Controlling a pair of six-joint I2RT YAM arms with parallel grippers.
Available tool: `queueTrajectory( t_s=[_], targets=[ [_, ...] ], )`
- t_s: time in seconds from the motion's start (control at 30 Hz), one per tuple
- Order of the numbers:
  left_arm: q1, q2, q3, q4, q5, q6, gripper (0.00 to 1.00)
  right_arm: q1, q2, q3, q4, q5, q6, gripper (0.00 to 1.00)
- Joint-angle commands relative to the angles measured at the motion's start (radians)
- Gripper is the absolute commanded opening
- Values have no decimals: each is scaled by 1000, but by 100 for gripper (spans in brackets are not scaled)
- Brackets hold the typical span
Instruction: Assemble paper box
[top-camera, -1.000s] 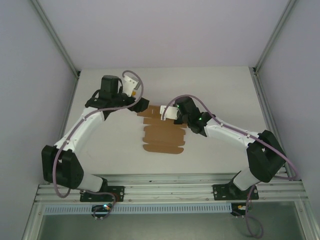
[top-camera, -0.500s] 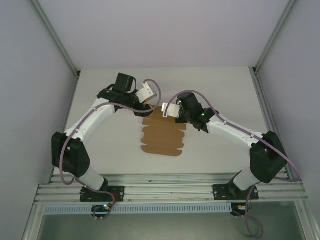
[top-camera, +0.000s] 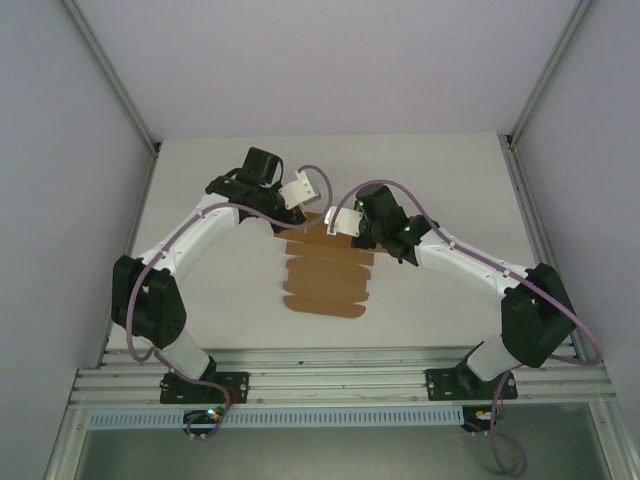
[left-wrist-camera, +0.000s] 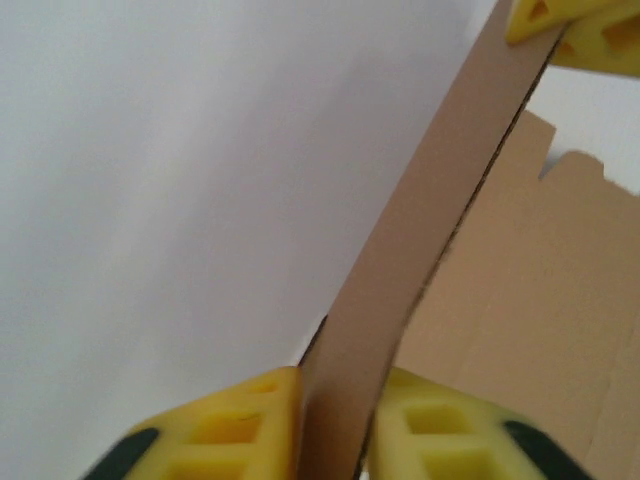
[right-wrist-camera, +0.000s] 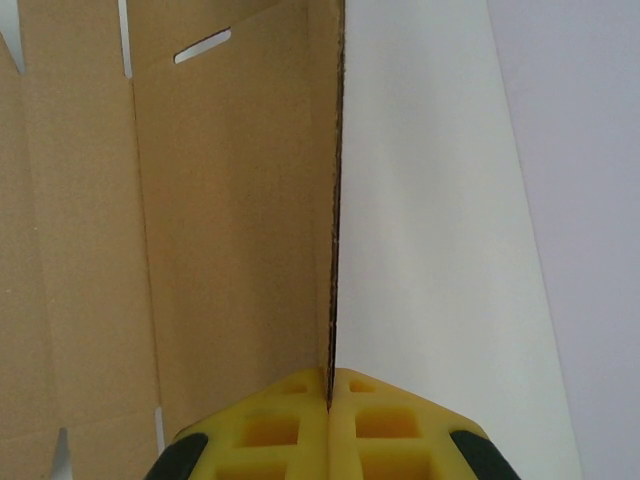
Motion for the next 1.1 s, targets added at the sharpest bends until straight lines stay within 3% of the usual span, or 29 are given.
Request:
queueTrajectory(
  t_s=[0.0, 0.1, 0.3, 0.47, 0.67, 0.73, 0.83, 1.07],
  targets=[
    [-12, -4, 4, 47, -31, -32, 12, -4, -23, 30, -2, -22, 45, 0],
    [-19, -10, -20, 114, -50, -74, 5, -5, -17, 32, 9, -9, 67, 0],
    [-43, -47, -85, 247, -105, -153, 4, -6, -8, 46, 39, 13, 171, 0],
    [-86, -49, -117, 408, -242, -327, 7, 0, 1, 84, 61, 7, 333, 0],
    [-154, -42, -172, 579, -348, -512, 0, 21, 7, 91, 114, 61, 471, 0],
    [-176, -39, -198, 643, -376, -558, 10, 25, 7, 92, 124, 84, 513, 0],
    [-196, -24, -209, 695, -374, -607, 6, 26, 8, 85, 151, 99, 546, 0],
    [-212, 34, -182, 751, -314, -699, 17, 30, 8, 64, 178, 94, 567, 0]
  ],
)
